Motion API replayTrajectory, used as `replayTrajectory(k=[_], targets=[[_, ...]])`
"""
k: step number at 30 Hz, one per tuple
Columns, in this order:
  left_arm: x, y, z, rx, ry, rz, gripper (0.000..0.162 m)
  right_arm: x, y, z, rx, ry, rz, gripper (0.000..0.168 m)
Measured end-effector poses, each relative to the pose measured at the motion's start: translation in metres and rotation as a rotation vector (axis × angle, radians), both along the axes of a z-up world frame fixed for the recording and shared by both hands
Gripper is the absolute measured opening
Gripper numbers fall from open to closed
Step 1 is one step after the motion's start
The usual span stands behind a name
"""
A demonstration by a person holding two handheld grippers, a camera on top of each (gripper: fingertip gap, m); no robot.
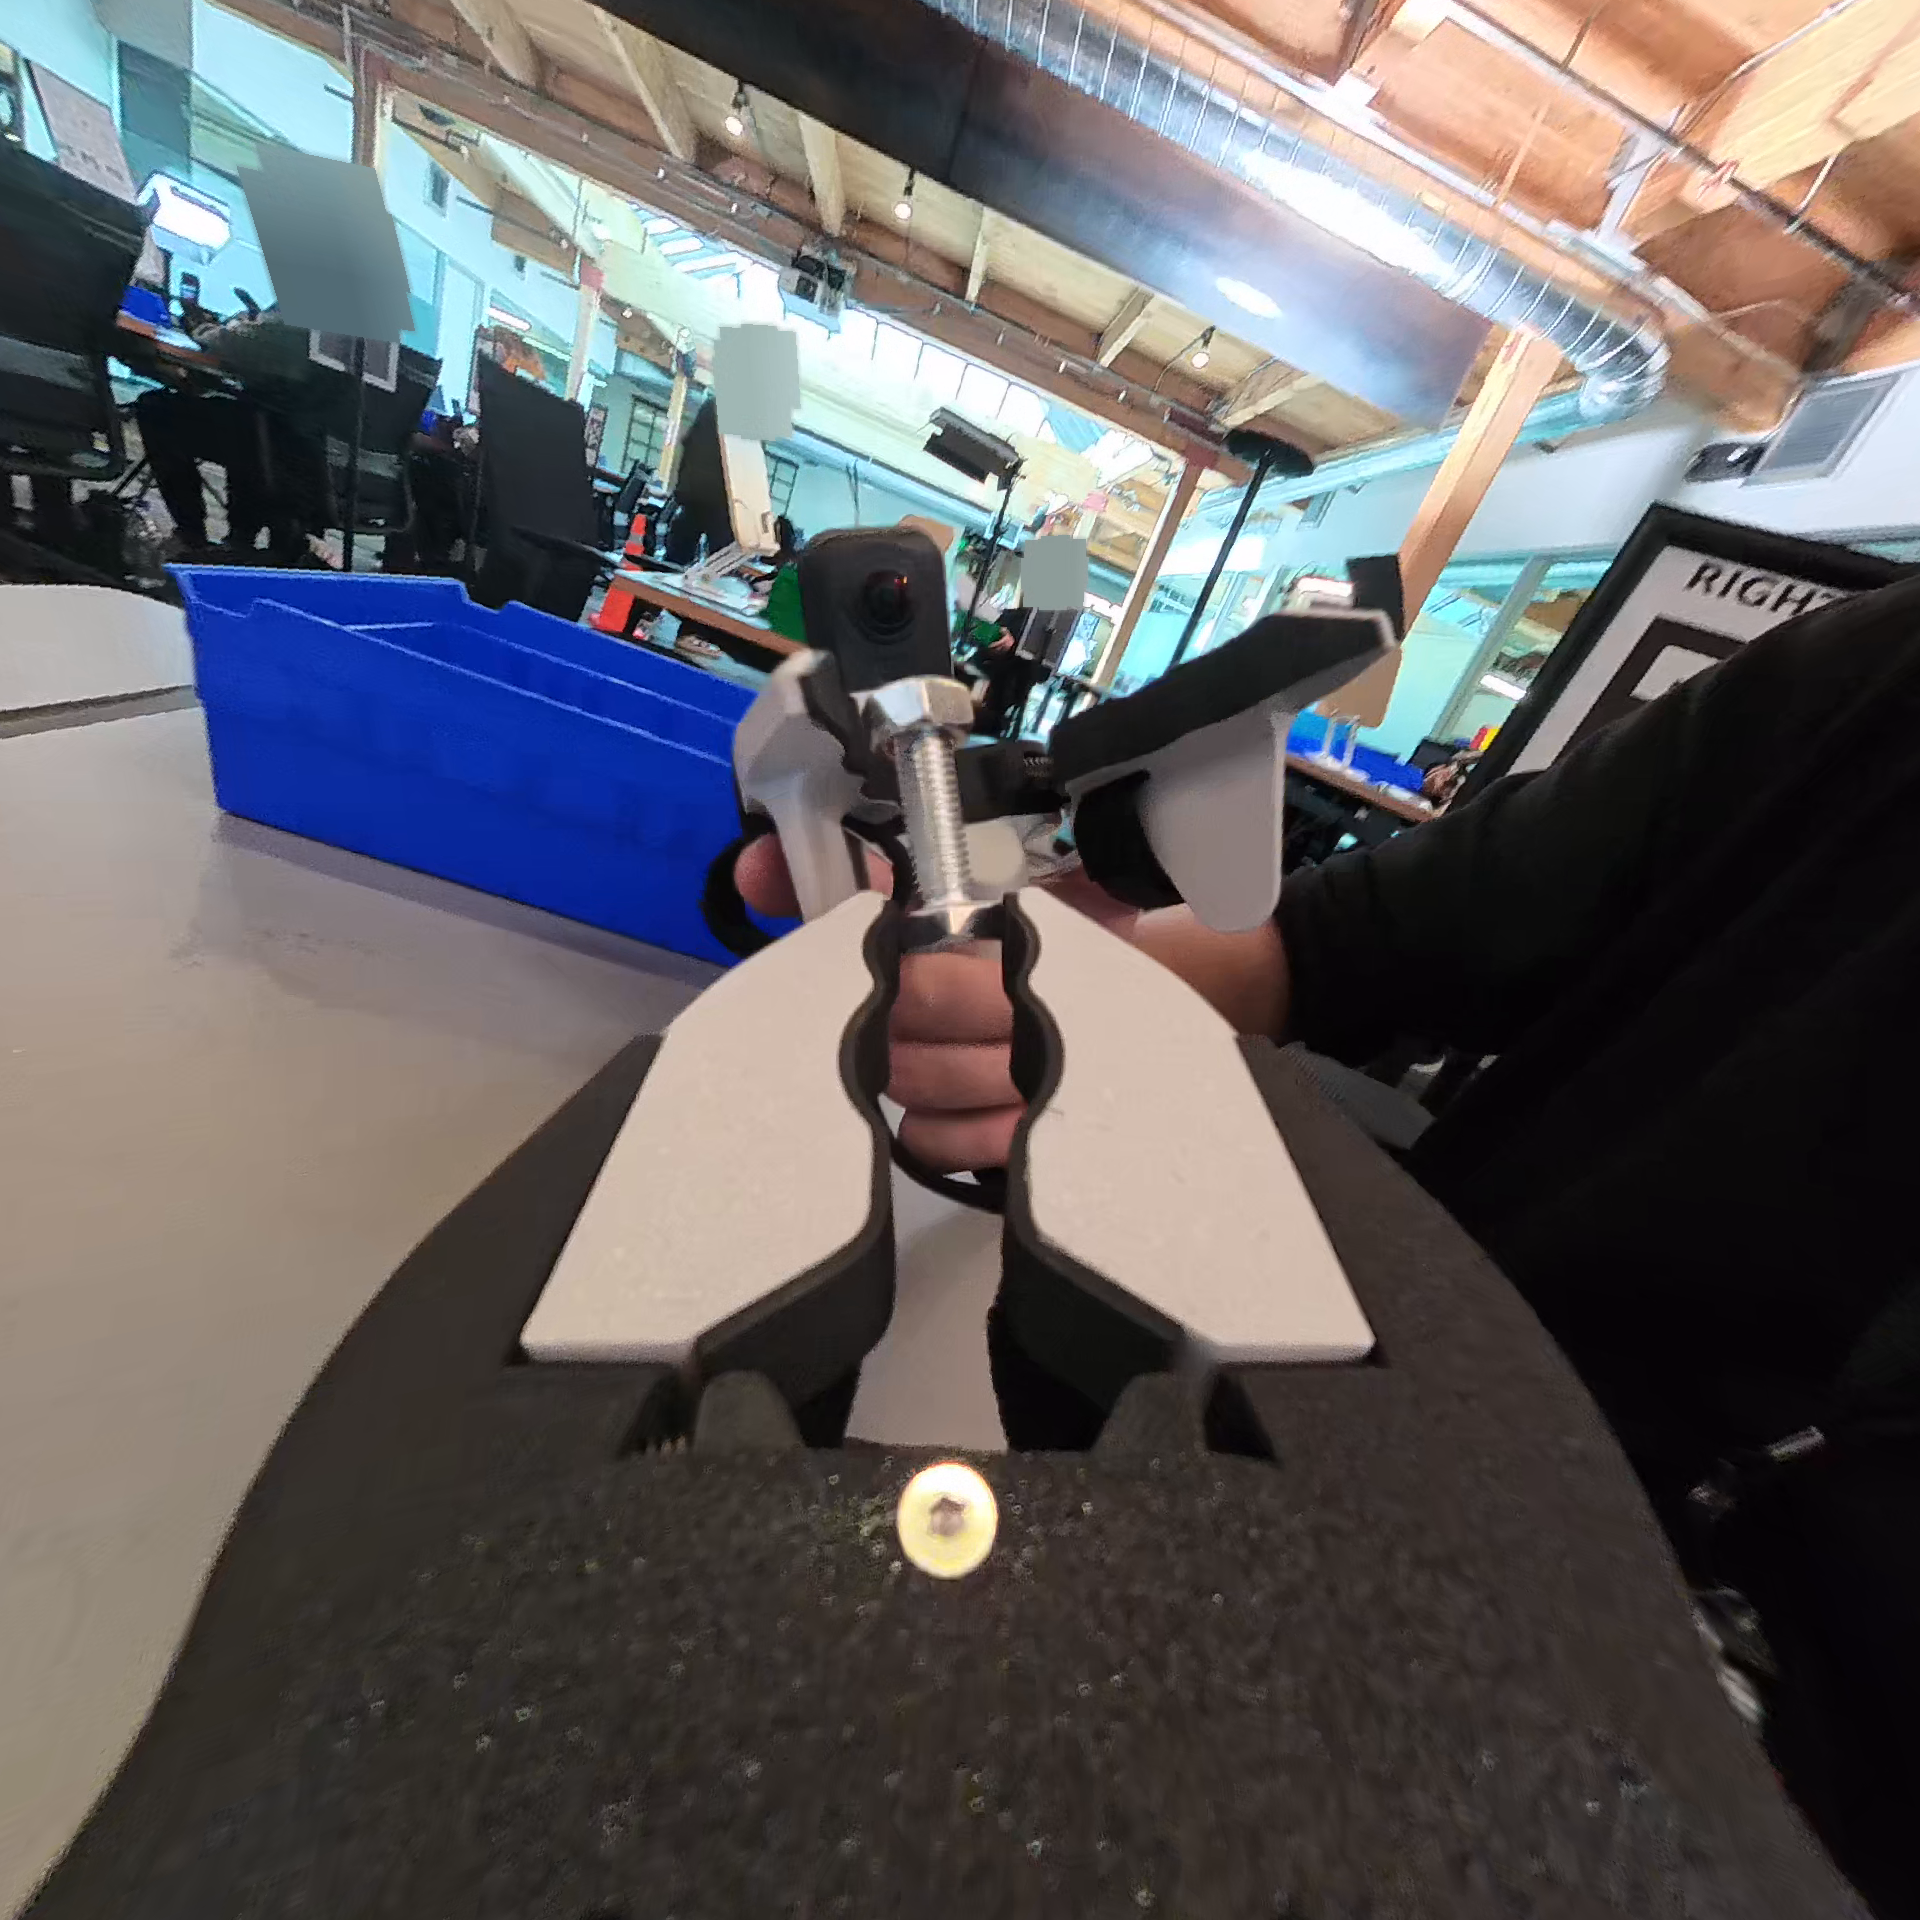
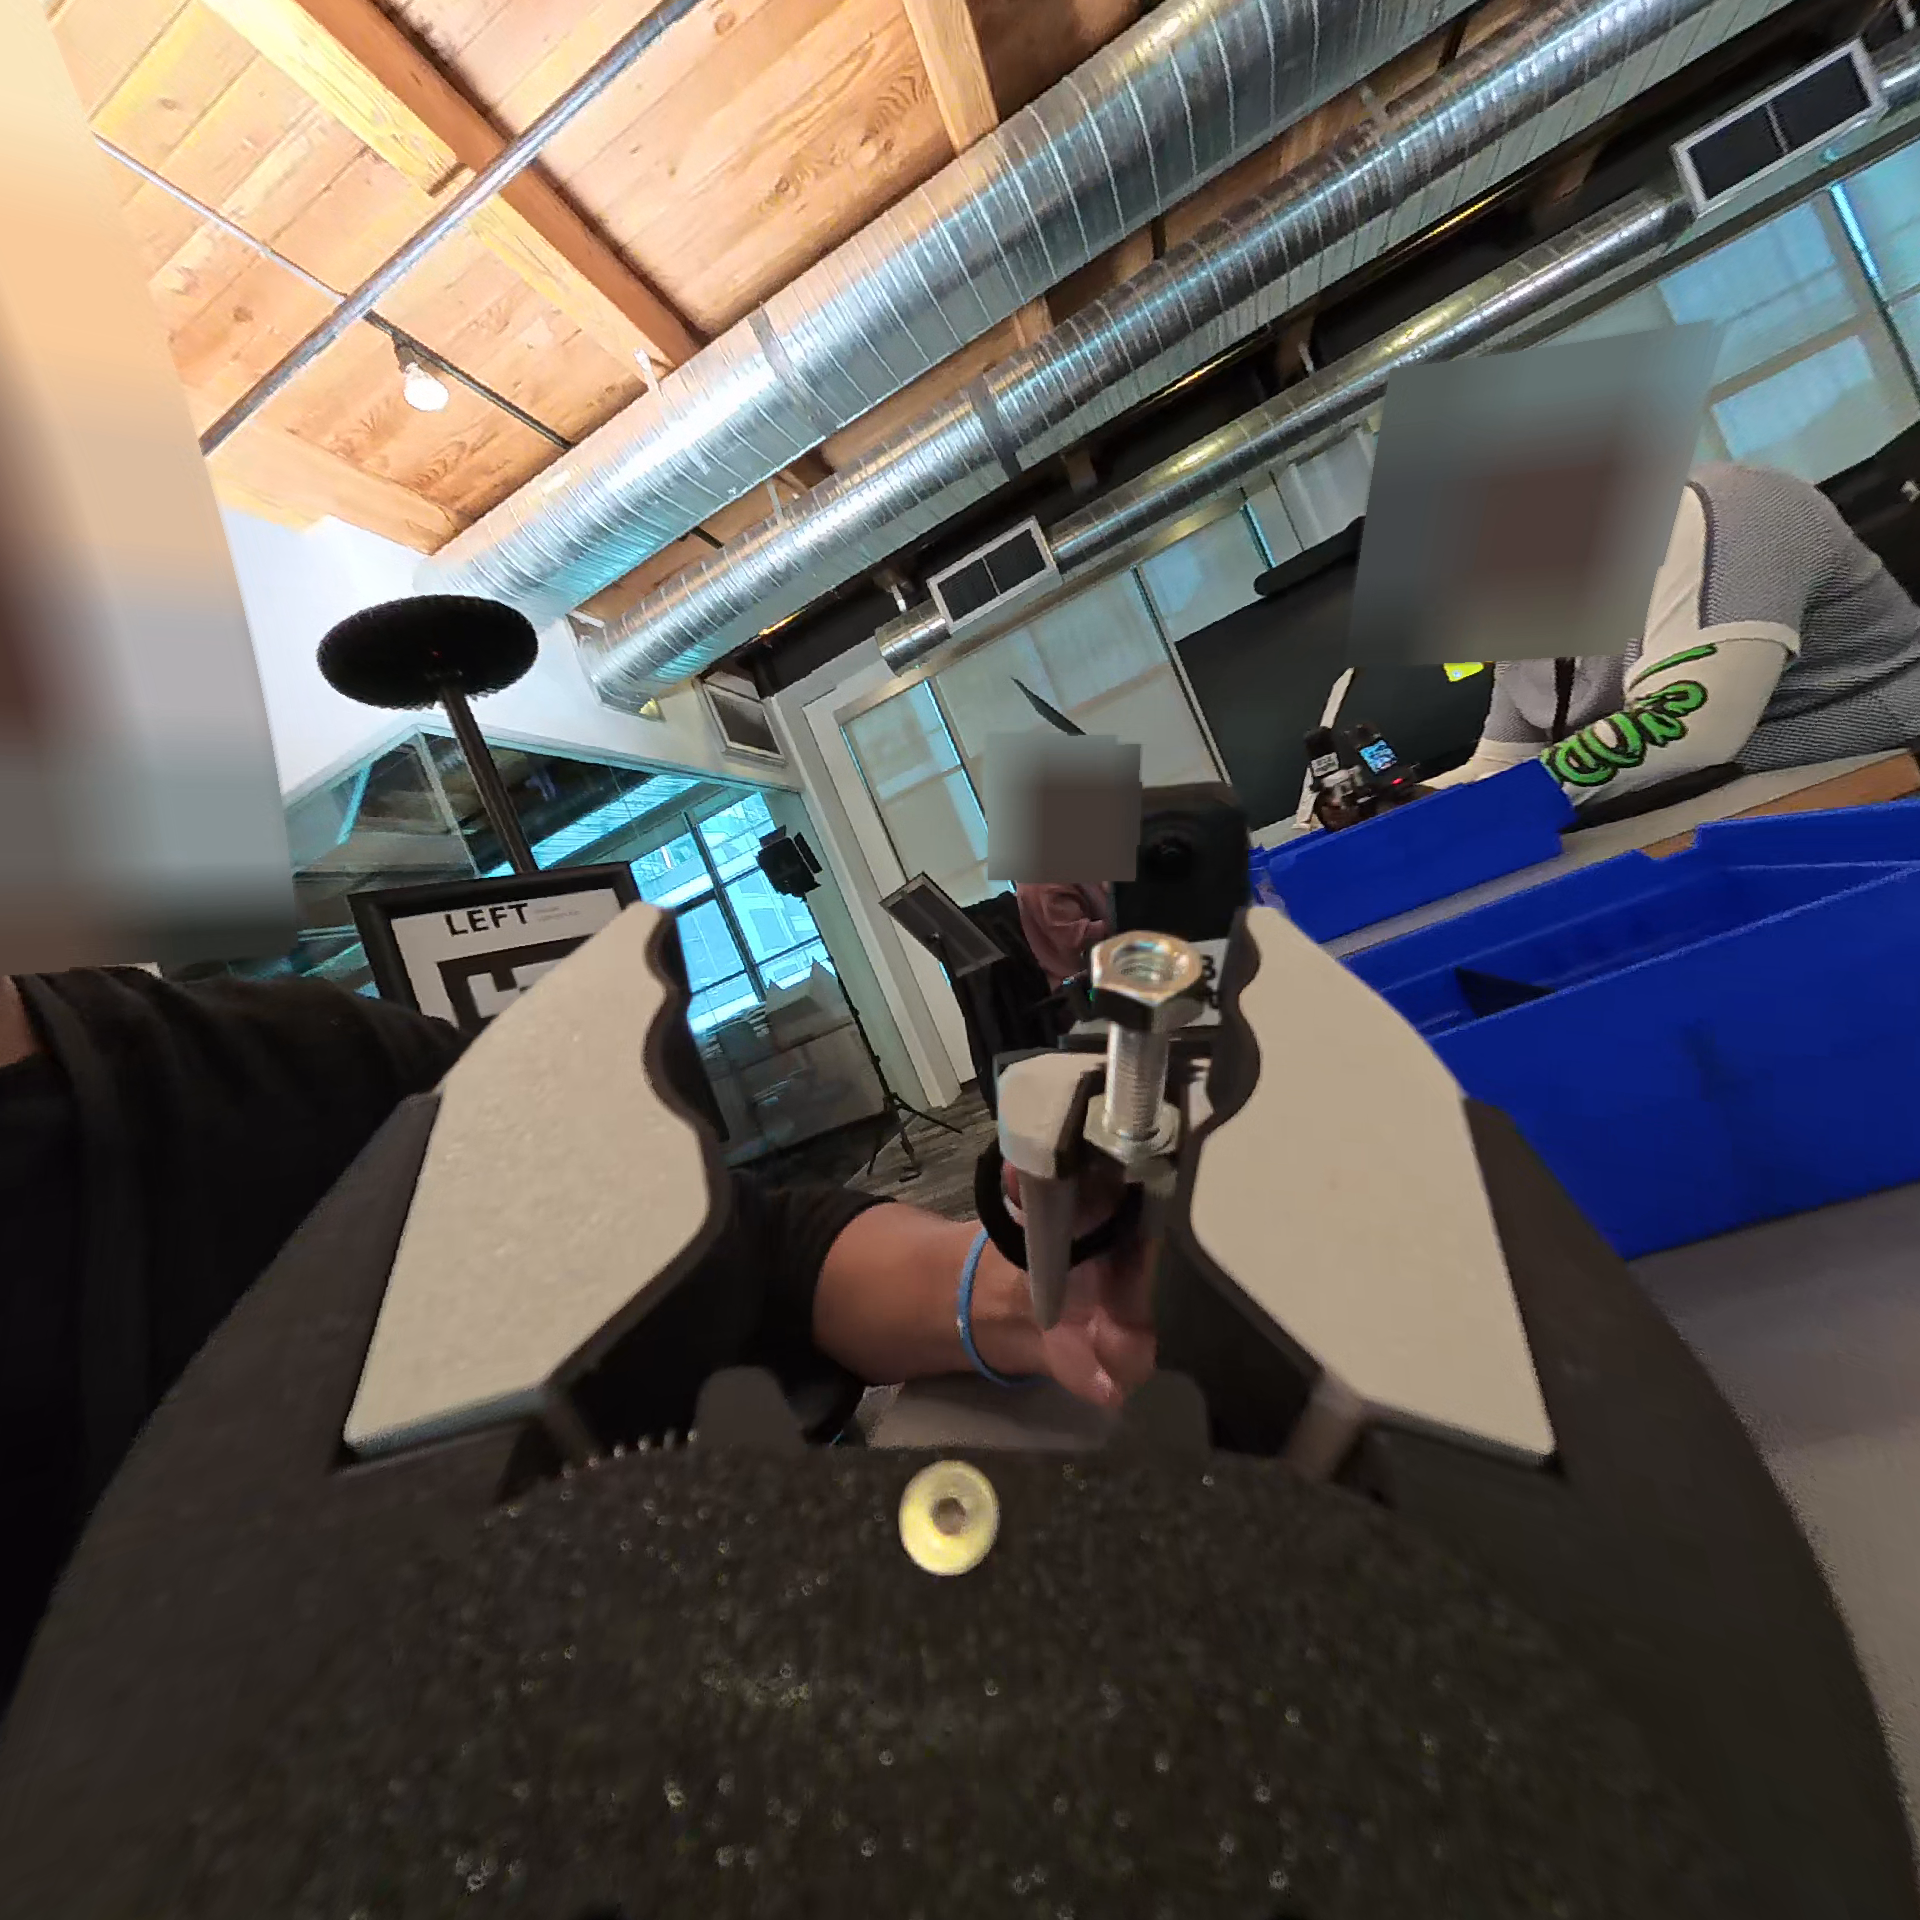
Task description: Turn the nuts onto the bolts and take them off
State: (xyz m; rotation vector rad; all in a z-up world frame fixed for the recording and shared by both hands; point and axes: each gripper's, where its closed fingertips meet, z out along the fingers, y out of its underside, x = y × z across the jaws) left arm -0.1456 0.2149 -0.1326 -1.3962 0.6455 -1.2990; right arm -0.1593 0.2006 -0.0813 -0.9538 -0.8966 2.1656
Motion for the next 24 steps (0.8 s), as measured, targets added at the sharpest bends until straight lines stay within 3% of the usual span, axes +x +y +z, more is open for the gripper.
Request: replayTrajectory(k=[16,24], targets=[[-0.010,0.002,0.008,0.019,-0.008,0.033,0.017,0.015,-0.003,0.001,0.033,-0.028,-0.053,0.100],[-0.005,-0.002,0.006,0.042,0.025,0.028,0.017,-0.001,0.020,-0.012,0.055,-0.090,-0.180,0.103]])
